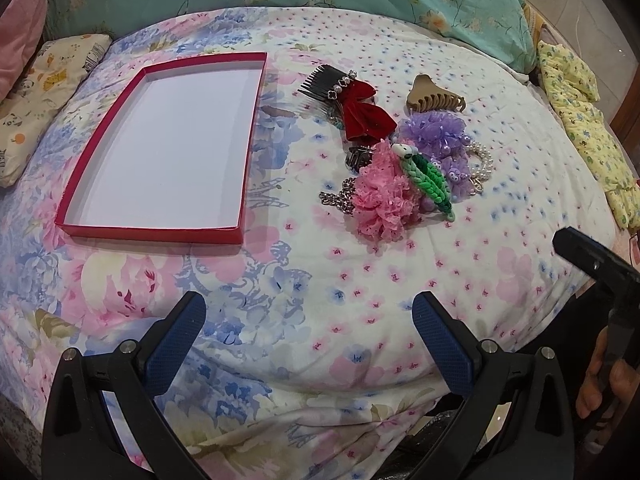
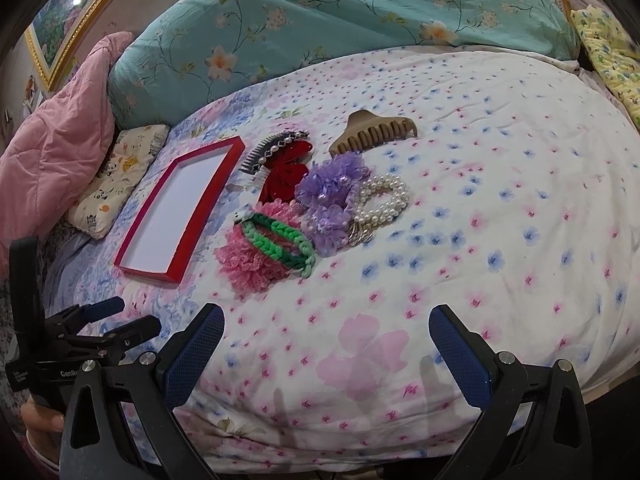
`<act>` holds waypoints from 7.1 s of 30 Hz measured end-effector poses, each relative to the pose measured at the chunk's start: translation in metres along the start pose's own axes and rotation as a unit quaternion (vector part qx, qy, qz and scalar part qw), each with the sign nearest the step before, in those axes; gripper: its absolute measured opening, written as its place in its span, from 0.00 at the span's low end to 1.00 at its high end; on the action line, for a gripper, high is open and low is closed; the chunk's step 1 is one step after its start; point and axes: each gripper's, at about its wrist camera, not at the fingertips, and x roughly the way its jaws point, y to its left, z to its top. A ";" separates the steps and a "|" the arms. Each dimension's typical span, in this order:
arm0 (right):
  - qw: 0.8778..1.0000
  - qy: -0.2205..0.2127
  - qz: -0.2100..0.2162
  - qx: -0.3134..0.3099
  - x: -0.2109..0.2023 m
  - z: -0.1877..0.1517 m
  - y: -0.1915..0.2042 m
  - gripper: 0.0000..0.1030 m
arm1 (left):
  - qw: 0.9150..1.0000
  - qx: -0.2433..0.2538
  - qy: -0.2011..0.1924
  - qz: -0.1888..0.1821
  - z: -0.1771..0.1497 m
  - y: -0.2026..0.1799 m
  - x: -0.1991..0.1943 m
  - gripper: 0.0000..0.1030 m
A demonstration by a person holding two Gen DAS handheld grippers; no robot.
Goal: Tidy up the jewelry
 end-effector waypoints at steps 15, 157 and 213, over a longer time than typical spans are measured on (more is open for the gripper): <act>0.999 -0.003 -0.032 0.020 0.035 0.041 -0.039 0.64 | 0.998 0.055 -0.001 0.015 0.037 -0.010 0.029 1.00; 0.995 0.008 0.088 0.046 0.086 0.078 0.033 0.53 | 0.995 -0.087 -0.046 -0.012 0.071 0.101 0.000 0.70; 0.990 -0.033 0.096 0.092 0.082 0.097 -0.031 0.04 | 0.974 -0.076 0.007 -0.214 0.128 -0.001 0.079 0.08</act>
